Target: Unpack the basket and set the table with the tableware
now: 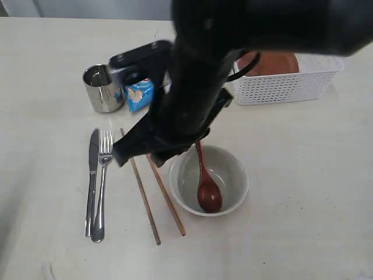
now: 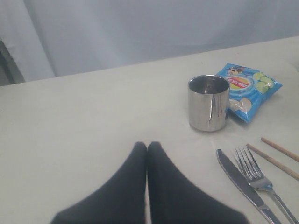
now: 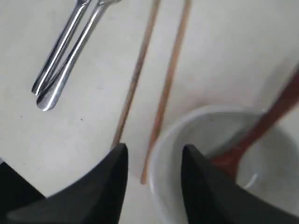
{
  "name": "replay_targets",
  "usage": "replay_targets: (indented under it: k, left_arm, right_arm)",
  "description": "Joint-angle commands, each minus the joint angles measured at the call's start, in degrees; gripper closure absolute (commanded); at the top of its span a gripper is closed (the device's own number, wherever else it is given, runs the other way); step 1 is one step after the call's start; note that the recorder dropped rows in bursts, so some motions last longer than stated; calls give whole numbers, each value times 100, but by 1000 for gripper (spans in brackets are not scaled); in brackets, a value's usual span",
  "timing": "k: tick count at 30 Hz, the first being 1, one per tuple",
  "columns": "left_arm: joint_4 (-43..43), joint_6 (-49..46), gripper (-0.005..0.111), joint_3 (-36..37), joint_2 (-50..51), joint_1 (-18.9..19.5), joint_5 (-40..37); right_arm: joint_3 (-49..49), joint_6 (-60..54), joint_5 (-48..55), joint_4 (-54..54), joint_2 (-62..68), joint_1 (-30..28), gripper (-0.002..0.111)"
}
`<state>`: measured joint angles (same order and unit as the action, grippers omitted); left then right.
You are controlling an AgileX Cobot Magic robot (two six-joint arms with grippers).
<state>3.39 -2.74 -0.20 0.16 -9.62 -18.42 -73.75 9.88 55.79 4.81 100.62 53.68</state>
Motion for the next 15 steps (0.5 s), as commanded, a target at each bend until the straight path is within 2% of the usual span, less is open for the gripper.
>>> replay_targets:
  k: [1,9,15]
  left_arm:
    - [-66,-9,107,20,-16,-38,9]
    - [-66,-9,107,20,-16,-38,9]
    - [-66,-9,107,20,-16,-38,9]
  right_arm:
    - [-656,210,173,-40,932,419,71]
    - [-1836,345,291,-40,2130,583,71]
    - [-1982,580,461,-449,2626,571,71]
